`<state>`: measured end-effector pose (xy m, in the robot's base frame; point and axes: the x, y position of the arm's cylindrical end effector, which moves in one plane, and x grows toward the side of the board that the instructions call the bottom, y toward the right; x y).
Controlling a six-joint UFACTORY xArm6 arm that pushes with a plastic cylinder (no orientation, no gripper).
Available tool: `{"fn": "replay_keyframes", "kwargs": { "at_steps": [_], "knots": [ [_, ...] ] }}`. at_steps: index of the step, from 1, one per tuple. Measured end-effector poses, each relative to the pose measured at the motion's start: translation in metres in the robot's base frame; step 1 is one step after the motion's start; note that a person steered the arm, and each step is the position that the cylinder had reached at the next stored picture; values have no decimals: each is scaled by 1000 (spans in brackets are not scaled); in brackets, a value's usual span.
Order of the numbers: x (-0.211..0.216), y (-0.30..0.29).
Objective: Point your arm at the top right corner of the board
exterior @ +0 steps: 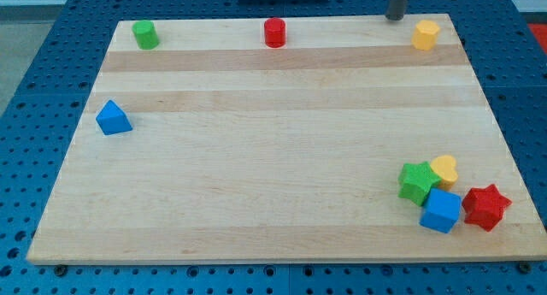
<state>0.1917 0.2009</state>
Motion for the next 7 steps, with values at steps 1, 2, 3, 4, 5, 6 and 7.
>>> {"fn": "replay_keyframes", "kwargs": {
  "at_steps": [1, 2, 3, 4, 5, 6, 7],
  "knots": [
    [0, 4],
    [0, 5],
    [0, 10],
    [0, 17],
    [0, 23],
    [0, 26],
    [0, 31]
  ]
}}
